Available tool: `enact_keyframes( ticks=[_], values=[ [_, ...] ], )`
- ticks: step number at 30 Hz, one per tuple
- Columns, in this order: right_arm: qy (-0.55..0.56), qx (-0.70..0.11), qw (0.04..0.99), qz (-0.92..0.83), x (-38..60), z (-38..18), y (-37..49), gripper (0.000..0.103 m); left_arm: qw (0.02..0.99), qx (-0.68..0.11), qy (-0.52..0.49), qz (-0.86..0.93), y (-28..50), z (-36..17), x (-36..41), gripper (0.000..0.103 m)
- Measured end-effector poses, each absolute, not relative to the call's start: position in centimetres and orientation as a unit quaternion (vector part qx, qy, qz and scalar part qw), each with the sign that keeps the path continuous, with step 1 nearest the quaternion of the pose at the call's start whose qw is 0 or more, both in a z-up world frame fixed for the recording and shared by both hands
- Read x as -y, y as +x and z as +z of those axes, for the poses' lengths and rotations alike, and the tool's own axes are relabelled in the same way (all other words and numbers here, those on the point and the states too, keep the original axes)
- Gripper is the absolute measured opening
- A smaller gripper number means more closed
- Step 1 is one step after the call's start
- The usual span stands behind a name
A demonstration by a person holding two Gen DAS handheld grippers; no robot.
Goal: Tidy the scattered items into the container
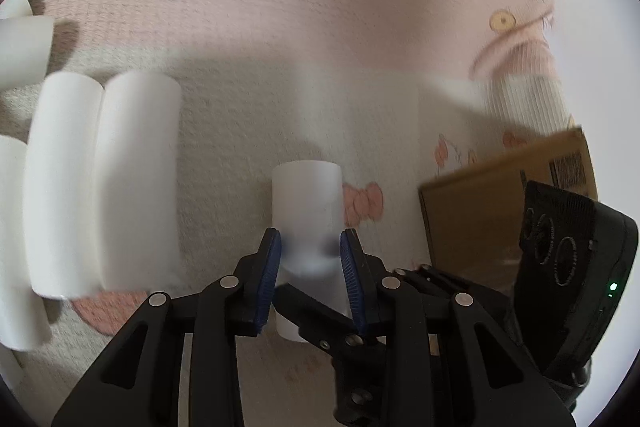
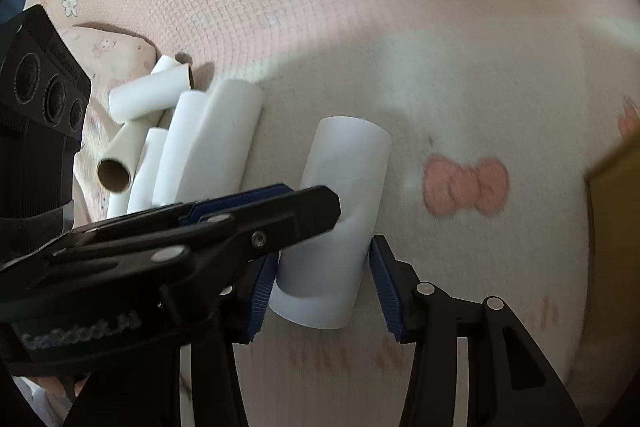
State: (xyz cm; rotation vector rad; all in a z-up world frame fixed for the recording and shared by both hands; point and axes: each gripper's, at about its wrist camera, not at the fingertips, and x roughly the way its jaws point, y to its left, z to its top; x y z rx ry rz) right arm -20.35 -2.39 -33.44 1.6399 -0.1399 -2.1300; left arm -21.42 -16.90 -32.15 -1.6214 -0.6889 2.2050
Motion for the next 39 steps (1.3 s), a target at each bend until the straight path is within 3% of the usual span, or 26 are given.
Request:
enact_keyframes(
  ticks=[3,14,23,31,39],
  values=[
    [0.6,0.048,0.207,-0.771,1.7,-33.2,-18.9,0.042,0.164,0.247,-0.577,0.761,-21.4,-32.6,16.6,0.047],
    [0.617,0.062,0.199,-0.759,0.9,-34.3,-19.1,0.041,0.182,0.23,-0.583,0.757,-21.3,-33.1,14.9,0.045],
    [0.614,0.072,0.198,-0.761,1.1,-34.3,-19.0,0.041,0.177,0.263,-0.564,0.762,-20.3,-33.0,15.2,0.045],
    [0.576,0.065,0.196,-0.791,-0.2,-28.6,-15.1,0.041,0.176,0.305,-0.515,0.782,-16.0,-28.0,14.4,0.045],
    [0.511,0.041,0.219,-0.831,-2.0,-21.3,-9.7,0.04,0.169,0.241,-0.462,0.837,-10.5,-19.2,11.4,0.044]
  ],
)
